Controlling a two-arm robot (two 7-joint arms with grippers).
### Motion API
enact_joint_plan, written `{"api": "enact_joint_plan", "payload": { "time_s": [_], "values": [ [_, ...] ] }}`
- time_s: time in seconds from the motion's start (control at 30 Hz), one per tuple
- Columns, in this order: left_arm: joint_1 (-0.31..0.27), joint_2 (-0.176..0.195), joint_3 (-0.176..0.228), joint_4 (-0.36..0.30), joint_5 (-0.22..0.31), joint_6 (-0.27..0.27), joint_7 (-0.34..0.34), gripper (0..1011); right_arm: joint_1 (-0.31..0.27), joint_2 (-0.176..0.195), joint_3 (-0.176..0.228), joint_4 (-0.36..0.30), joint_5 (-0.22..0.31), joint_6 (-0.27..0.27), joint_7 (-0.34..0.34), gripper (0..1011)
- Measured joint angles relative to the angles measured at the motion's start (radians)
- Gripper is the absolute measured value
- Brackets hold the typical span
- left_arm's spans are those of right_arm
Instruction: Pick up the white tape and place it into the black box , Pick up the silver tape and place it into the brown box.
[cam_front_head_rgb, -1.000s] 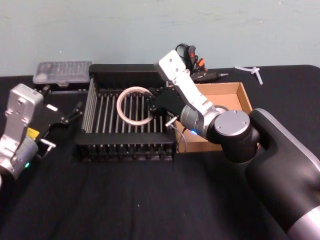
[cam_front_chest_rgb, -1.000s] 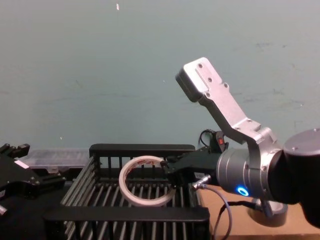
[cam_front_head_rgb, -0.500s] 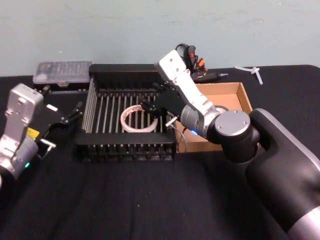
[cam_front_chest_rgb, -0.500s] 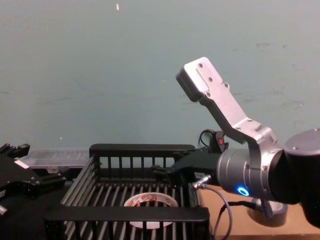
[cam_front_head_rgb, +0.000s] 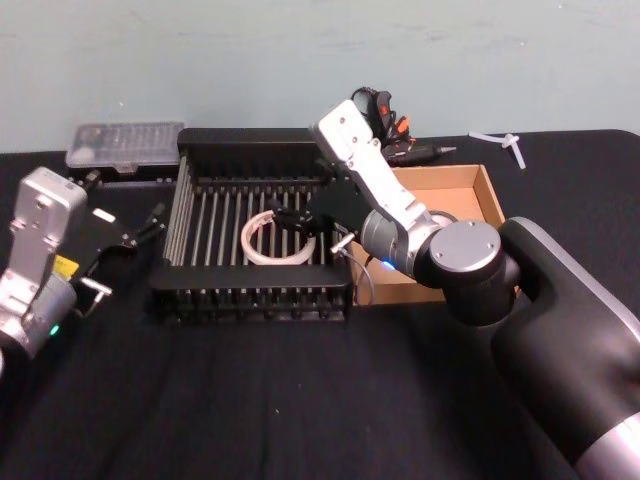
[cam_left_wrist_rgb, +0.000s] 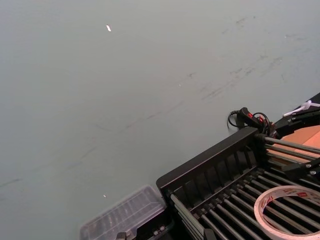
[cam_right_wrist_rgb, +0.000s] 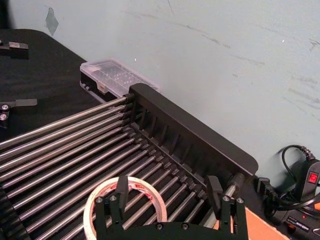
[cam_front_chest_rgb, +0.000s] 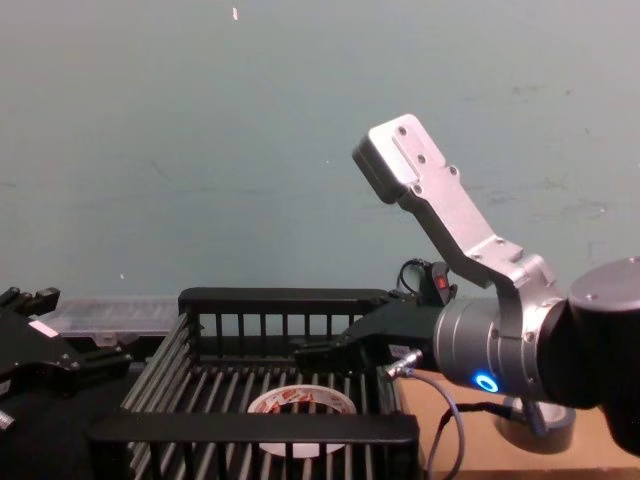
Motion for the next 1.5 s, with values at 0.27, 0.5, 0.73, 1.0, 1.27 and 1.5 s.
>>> {"api": "enact_joint_plan", "payload": {
  "time_s": [0.27, 0.5, 0.73, 1.0, 1.27, 1.5],
  "values": [
    [0.000, 0.000, 0.000, 0.000, 0.000, 0.000, 0.000, 1001, -0.005, 0.000, 0.007, -0.008, 0.002, 0.000, 0.011, 1002],
    [0.000, 0.000, 0.000, 0.000, 0.000, 0.000, 0.000, 1001, -0.033, 0.011, 0.030, -0.075, 0.013, 0.008, 0.029, 1002],
    [0.000, 0.000, 0.000, 0.000, 0.000, 0.000, 0.000, 1001, -0.074, 0.039, 0.056, -0.174, 0.025, 0.020, 0.030, 1002],
    [0.000, 0.000, 0.000, 0.000, 0.000, 0.000, 0.000, 1001, -0.150, 0.091, 0.102, -0.294, 0.017, 0.028, -0.004, 1002],
    [0.000, 0.000, 0.000, 0.000, 0.000, 0.000, 0.000, 1001, -0.226, 0.128, 0.165, -0.367, -0.013, 0.017, -0.058, 1003],
    [0.000, 0.000, 0.000, 0.000, 0.000, 0.000, 0.000, 1001, -0.264, 0.145, 0.205, -0.368, -0.063, -0.012, -0.111, 1002]
  ]
}}
